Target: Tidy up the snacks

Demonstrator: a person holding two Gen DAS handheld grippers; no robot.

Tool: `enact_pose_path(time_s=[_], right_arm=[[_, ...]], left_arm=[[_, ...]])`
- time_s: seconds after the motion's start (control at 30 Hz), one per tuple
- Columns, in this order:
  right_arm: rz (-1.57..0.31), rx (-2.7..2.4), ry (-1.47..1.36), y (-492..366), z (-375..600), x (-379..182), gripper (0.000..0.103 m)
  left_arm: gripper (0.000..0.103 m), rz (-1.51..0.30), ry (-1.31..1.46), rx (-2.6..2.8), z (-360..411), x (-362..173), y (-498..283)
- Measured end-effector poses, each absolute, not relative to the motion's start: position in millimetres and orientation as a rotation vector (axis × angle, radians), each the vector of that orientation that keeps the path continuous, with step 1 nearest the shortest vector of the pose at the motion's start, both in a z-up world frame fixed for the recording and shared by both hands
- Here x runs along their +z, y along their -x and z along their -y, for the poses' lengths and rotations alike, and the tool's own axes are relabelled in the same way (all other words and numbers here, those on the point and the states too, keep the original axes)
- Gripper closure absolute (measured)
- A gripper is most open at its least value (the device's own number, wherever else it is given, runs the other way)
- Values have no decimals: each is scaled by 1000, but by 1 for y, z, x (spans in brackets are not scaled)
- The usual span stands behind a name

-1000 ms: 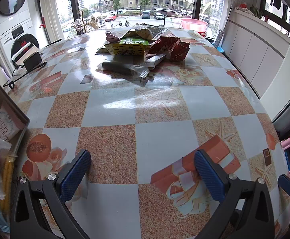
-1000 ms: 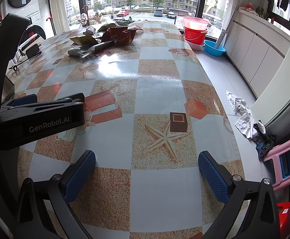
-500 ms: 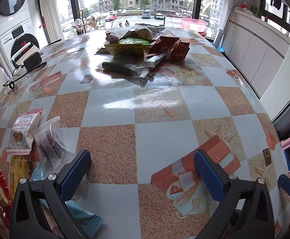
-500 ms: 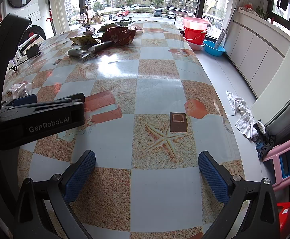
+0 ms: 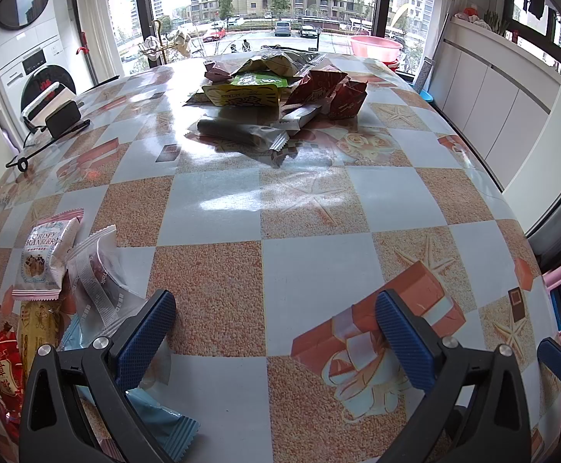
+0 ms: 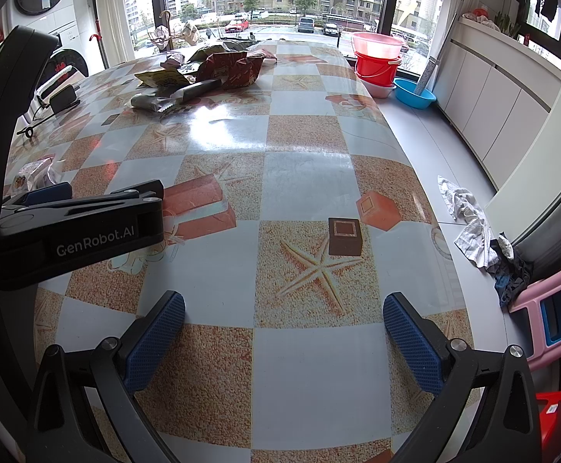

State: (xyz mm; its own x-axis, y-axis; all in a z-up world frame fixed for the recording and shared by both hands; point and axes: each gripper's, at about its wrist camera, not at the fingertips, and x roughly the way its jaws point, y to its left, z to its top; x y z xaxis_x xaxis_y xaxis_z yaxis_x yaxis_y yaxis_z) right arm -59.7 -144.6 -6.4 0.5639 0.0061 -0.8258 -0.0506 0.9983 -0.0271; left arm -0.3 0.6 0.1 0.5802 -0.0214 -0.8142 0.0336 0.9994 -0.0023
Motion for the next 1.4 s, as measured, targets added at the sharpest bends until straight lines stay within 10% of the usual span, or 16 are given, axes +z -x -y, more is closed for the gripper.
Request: enact_pose_path(time_s=[1.07,1.4], right_arm=[[-970,33,49,60,144,-6,0],[-970,33,49,60,144,-6,0]], left_arm=[[0,-1053,-77,-117,-1,3,16],[0,-786,-66,-87,-64,80,91]])
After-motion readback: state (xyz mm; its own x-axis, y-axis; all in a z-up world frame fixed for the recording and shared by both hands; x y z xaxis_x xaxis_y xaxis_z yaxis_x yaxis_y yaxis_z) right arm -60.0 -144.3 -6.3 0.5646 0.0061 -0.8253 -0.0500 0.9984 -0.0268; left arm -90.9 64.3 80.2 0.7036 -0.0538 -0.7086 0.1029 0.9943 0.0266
